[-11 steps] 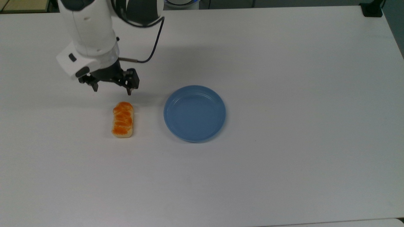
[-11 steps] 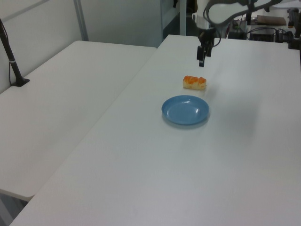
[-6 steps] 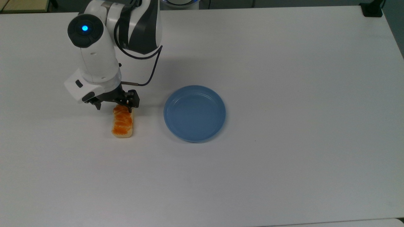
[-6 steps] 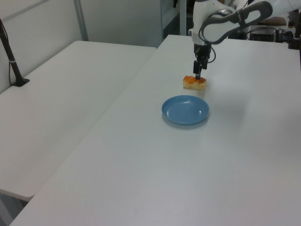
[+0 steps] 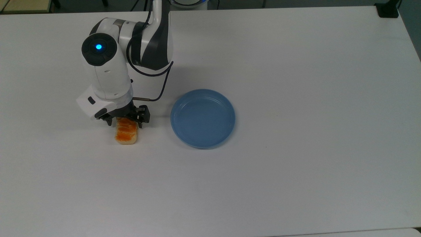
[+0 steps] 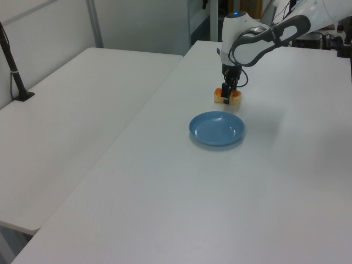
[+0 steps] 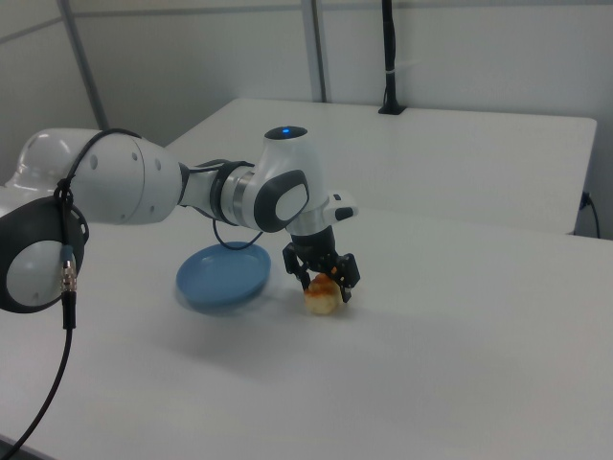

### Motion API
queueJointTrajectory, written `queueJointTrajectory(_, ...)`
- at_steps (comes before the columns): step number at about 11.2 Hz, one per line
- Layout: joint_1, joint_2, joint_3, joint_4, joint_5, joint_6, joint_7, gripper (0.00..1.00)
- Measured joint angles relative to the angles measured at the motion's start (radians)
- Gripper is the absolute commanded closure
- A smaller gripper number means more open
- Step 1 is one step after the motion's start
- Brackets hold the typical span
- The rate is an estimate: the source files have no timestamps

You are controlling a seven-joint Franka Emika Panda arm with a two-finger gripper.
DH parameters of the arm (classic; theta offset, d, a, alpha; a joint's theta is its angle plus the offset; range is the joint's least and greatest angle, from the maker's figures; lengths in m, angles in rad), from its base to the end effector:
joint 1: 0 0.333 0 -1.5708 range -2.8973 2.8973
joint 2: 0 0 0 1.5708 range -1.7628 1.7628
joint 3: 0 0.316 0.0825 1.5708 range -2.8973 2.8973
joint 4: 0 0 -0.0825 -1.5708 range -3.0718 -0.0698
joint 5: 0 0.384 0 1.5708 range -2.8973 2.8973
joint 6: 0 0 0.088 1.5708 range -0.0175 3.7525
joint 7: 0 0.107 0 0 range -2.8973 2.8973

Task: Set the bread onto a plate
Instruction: 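Lift the bread roll and carry it over the blue plate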

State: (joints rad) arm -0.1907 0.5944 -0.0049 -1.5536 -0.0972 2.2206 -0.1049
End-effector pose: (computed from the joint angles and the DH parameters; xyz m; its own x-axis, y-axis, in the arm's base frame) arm 0.6937 -0.1401 0.3080 0.9977 -0.0309 0.0608 -0.0364 -0.9952 0.0909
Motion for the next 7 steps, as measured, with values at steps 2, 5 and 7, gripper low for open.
queueJointTrajectory(2,0.001,0.001,0.004,0.002,0.0,0.011,0.006,0.56)
queueJointTrajectory(5,0.019,0.009,0.006,0.006,0.0,0.047,0.063,0.56)
queueJointTrajectory(7,0.035,-0.007,0.006,0.02,0.0,0.048,0.071,0.56)
